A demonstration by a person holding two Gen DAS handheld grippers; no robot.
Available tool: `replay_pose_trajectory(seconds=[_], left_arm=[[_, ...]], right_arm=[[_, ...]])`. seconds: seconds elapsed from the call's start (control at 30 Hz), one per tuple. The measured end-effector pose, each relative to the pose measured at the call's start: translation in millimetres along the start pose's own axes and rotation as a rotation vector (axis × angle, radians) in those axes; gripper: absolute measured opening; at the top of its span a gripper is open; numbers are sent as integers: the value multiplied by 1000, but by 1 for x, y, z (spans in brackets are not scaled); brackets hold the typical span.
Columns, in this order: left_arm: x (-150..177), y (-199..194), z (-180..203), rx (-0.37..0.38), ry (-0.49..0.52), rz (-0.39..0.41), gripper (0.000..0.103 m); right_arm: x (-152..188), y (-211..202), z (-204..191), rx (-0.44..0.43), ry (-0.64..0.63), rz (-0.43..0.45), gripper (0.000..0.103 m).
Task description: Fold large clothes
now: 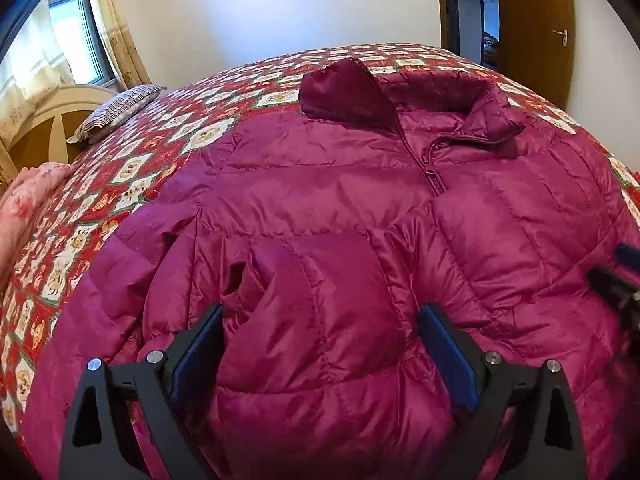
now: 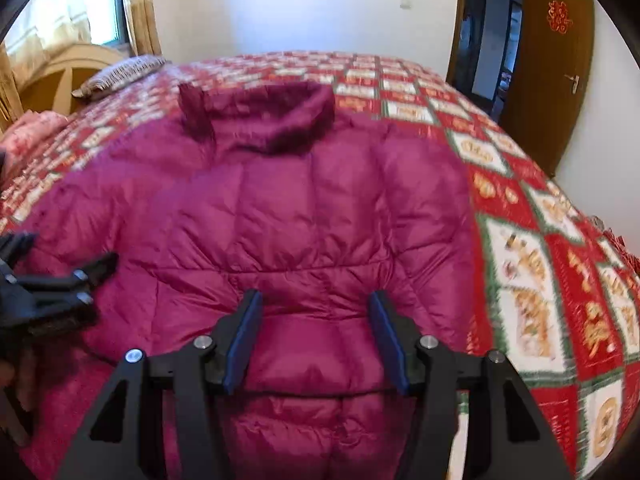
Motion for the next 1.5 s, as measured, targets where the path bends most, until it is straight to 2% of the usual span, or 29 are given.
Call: replay_pose_trajectory(seconds=[0.4,1.07,1.13,1.2,1.27,1.43,1.5], left_arm=[[5,10,-3,41,-42,-32,102],[4,9,-4,58,-49,-36,102],[3,1,-4,61,-24,-37,102],[0,-12,-8,46,-4,-17,102],[-4,-27,-13,51,-5,4,102],[-6,-58,-29,62,-7,24,102],[-2,-73,-45,41,-1,39,102]], right_arm=[[3,5,-1,44,-19,-10,59],[1,5,-3,83,-52,-10,61],[-3,-4,-1,79,-49,3,63],[-7,-21,2,78,-20,42,75],[-10,-35,3,69,9,75,83],[-1,-49,-11,38,-2,66,84],[4,-57,-18,26,-6,67,84]])
Point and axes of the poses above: each gripper's, at about its wrist camera, not at the fingertips, and y roughly the way its jaws point, z to its right, x to its underside, the point moved 10 cm from there along y, roughly the way its jaws point, and after that the axes turned 7 degrees about x, right-handed, at the moved point
